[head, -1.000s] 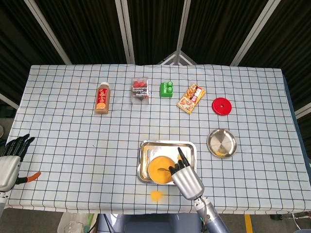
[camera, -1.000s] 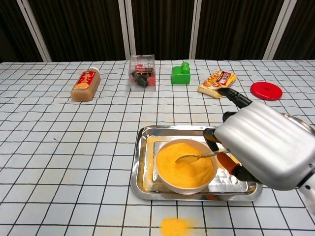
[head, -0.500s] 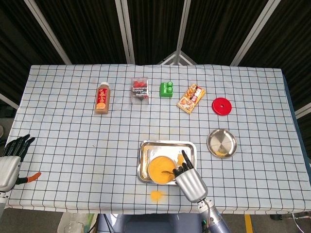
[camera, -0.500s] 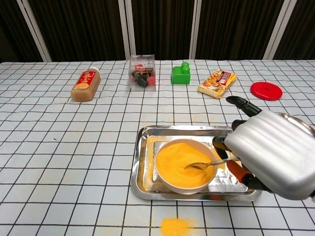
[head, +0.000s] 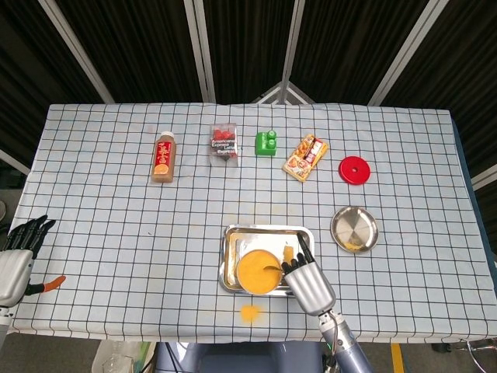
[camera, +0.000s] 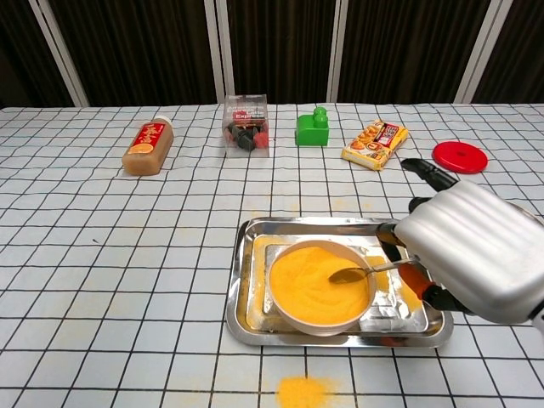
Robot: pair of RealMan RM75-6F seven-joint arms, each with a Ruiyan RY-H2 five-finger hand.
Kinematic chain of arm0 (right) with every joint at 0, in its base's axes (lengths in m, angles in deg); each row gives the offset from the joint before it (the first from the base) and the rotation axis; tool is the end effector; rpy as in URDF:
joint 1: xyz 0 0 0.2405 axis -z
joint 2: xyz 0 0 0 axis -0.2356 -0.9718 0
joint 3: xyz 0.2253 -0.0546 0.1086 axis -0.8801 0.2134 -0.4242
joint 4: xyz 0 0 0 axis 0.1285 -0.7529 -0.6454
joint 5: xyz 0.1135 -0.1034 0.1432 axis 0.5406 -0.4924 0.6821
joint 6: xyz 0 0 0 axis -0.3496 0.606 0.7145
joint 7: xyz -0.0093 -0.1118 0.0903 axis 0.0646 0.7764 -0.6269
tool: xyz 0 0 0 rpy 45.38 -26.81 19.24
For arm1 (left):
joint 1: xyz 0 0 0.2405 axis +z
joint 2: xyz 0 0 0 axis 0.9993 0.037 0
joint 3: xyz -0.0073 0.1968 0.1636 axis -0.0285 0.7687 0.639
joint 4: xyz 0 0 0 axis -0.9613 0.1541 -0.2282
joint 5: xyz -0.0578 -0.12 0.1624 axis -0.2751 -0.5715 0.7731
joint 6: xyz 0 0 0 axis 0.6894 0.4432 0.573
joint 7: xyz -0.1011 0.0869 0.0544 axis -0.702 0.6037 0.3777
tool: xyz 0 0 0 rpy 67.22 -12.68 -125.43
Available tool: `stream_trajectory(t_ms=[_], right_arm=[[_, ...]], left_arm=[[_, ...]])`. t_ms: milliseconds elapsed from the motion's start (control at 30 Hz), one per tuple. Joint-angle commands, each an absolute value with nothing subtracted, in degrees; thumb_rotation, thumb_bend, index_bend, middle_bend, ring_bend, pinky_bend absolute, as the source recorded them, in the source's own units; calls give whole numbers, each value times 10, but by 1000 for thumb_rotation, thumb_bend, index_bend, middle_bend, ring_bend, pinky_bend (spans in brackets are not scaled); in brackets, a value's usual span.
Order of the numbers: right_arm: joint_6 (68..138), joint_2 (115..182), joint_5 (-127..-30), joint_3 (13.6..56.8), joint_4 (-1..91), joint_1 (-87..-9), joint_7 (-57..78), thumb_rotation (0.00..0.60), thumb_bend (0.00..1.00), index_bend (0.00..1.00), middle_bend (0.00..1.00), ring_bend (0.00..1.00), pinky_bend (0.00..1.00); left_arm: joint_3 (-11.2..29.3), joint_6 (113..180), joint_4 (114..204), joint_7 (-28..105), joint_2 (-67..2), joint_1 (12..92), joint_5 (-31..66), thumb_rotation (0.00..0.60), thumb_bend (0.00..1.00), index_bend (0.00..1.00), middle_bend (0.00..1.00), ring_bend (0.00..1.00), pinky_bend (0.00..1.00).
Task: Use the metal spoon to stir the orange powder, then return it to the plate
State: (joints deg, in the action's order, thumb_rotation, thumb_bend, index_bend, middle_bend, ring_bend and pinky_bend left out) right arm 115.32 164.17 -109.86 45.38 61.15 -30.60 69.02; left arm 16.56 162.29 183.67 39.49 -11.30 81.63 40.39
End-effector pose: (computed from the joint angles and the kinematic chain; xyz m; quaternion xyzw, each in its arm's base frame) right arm -0.1511 -0.1923 -0.0397 0.7706 -0.1331 0.3415 0.5214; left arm -0.3053 0.1783 0.1509 -0.6096 -0.4272 -0.3583 0.5635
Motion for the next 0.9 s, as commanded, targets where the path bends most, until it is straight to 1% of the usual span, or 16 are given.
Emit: stream_trajectory(t_ms=[33, 600, 900], right_arm=[[1153, 1641, -1100, 453, 614, -306, 691, 600, 752, 946, 792, 467, 0], [1160, 1619, -1120, 480, 658, -292, 696, 600, 753, 946, 792, 467, 0], [1157, 1613, -1118, 488, 659, -283, 697, 600, 753, 946, 792, 467, 0]], left_arm=[[166, 1623, 1837, 395, -113, 817, 404, 600, 0, 0, 0, 0, 0], [167, 1622, 1837, 392, -113, 817, 405, 600, 0, 0, 0, 0, 0], [166, 1622, 1838, 391, -112, 817, 403, 600, 0, 0, 0, 0, 0]])
